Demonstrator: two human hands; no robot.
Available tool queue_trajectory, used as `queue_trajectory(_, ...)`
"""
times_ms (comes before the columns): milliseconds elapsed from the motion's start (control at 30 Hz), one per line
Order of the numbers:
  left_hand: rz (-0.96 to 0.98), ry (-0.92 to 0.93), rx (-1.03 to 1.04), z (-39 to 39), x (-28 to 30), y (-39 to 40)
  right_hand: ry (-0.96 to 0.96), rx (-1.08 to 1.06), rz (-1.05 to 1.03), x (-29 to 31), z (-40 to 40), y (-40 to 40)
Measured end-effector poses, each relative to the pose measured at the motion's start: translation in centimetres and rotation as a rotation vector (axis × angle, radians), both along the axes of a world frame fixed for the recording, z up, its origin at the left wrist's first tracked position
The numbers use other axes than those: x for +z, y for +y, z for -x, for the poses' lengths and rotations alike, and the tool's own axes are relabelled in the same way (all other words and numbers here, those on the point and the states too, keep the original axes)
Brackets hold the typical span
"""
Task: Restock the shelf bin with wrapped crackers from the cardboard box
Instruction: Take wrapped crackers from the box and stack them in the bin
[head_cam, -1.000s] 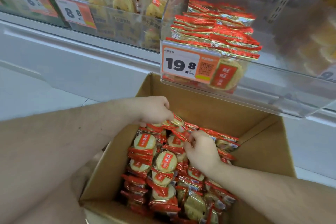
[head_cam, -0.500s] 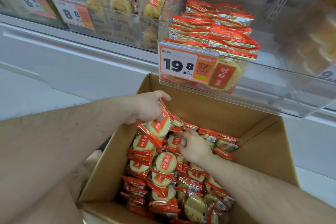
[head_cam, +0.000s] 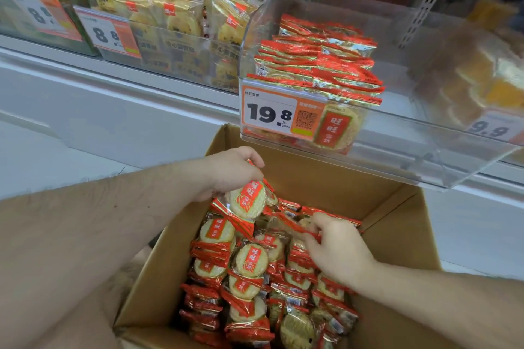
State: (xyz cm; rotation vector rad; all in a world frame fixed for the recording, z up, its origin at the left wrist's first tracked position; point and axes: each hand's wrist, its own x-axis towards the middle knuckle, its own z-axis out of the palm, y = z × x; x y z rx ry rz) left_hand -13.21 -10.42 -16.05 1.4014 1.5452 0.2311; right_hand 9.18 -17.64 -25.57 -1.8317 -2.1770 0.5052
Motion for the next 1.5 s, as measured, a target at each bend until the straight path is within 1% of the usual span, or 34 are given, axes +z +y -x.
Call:
queue_trajectory(67,0.006,0.016,0.013,-0.2,0.4,-0.3,0.131,0.008,-0.110,3.2,-0.8,-2.0)
queue_trajectory(133,0.075,-0.029,0.038,-0.7,0.6,-0.6,0.241,0.019,-0.264,5.4,-0.9,-3.5)
queue_trajectory(200,0.138,-0.085,0.067,-1.3,0.8,-1.1,0.300,0.053,-0.415,6.5,-0.7,-4.4)
queue_trajectory(267,0.187,-0.155,0.096,-2.0,1.1,-1.6,0.310,0.097,-0.492,6.8,-0.3,-4.5)
queue_trajectory(333,0.210,-0.280,0.114,-2.7,1.4,-2.1,0.290,0.152,-0.537,7.0,0.3,-4.3)
queue_trajectory(400,0.162,-0.412,0.080,-3.3,2.0,-2.6,0.261,0.213,-0.561,7.3,0.8,-4.0)
queue_trajectory(533,0.036,-0.515,0.072,-3.5,2.4,-2.9,0.268,0.256,-0.514,8.3,0.8,-3.7)
queue_trajectory(600,-0.025,-0.566,0.102,-3.4,2.7,-3.0,0.314,0.229,-0.481,9.0,0.7,-3.4)
queue_trajectory(667,-0.100,-0.594,0.089,-3.4,3.3,-3.3,0.362,0.188,-0.459,9.9,0.7,-3.0)
queue_trajectory(700,-0.154,-0.587,0.064,-3.5,3.5,-3.5,0.373,0.172,-0.460,10.3,0.7,-2.8)
queue_trajectory(767,-0.294,-0.511,-0.007,-3.4,4.1,-3.8,0.369,0.114,-0.452,11.4,0.8,-2.6)
queue_trajectory(833,-0.438,-0.442,-0.116,-3.3,4.8,-4.0,0.404,-0.029,-0.384,12.8,0.8,-2.3)
queue_trajectory(900,-0.561,-0.395,-0.236,-3.3,5.6,-4.4,0.533,-0.135,-0.246,13.8,0.5,-1.6)
queue_trajectory(933,-0.598,-0.384,-0.270,-3.3,6.1,-4.7,0.608,-0.134,-0.180,14.2,0.2,-1.2)
queue_trajectory(1000,-0.617,-0.402,-0.274,-3.3,6.9,-5.0,0.733,-0.094,-0.077,15.1,-0.5,-0.4)
queue_trajectory(1133,-0.597,-0.485,-0.230,-3.7,8.3,-5.1,0.885,-0.025,0.094,16.5,-1.4,-0.1)
queue_trajectory(1233,-0.650,-0.448,-0.231,-4.3,9.0,-5.0,0.943,-0.017,0.148,17.7,-1.2,-0.4)
queue_trajectory(1333,-0.675,-0.387,-0.223,-5.0,9.3,-4.2,0.955,-0.075,0.173,19.0,-1.2,-0.1)
queue_trajectory(1400,-0.695,-0.444,-0.192,-5.5,9.5,-3.2,1.037,-0.144,0.179,20.5,-1.6,0.5)
queue_trajectory(1467,-0.758,-0.511,-0.124,-5.8,10.3,-2.3,1.108,-0.267,0.107,22.6,-2.6,1.5)
queue_trajectory(1500,-0.830,-0.463,-0.089,-5.7,10.8,-1.8,1.102,-0.336,0.035,23.5,-3.5,2.4)
